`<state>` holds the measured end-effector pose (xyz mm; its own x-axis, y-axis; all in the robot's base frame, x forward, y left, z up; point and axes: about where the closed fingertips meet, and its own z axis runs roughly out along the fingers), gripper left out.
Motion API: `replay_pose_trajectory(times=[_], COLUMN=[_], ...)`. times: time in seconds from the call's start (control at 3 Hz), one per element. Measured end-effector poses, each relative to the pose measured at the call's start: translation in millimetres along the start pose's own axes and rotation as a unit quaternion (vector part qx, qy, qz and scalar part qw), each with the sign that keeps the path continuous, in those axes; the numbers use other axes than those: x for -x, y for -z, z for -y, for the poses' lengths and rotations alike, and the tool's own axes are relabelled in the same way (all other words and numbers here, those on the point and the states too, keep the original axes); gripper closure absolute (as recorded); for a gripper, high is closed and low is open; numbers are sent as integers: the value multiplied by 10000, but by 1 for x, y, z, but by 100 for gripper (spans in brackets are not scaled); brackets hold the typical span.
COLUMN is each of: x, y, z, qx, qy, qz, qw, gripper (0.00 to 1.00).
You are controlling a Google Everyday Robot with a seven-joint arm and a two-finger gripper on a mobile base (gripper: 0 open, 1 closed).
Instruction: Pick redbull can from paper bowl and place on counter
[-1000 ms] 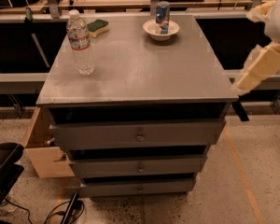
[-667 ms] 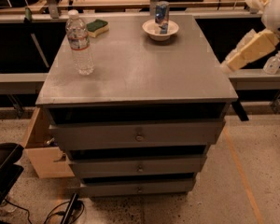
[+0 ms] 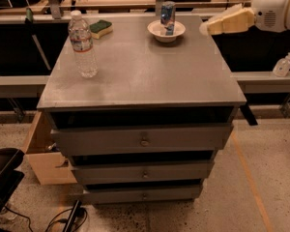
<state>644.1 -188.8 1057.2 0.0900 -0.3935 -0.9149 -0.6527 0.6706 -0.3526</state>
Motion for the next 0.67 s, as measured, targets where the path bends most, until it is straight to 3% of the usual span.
replay_pose_trajectory(times=[0.33,0.67], x=[7,7], y=[0,0], z=[15,13], qx=[-273,-238], qy=[64,66], qz=[61,53], qw=[9996,9997], gripper=[0,0])
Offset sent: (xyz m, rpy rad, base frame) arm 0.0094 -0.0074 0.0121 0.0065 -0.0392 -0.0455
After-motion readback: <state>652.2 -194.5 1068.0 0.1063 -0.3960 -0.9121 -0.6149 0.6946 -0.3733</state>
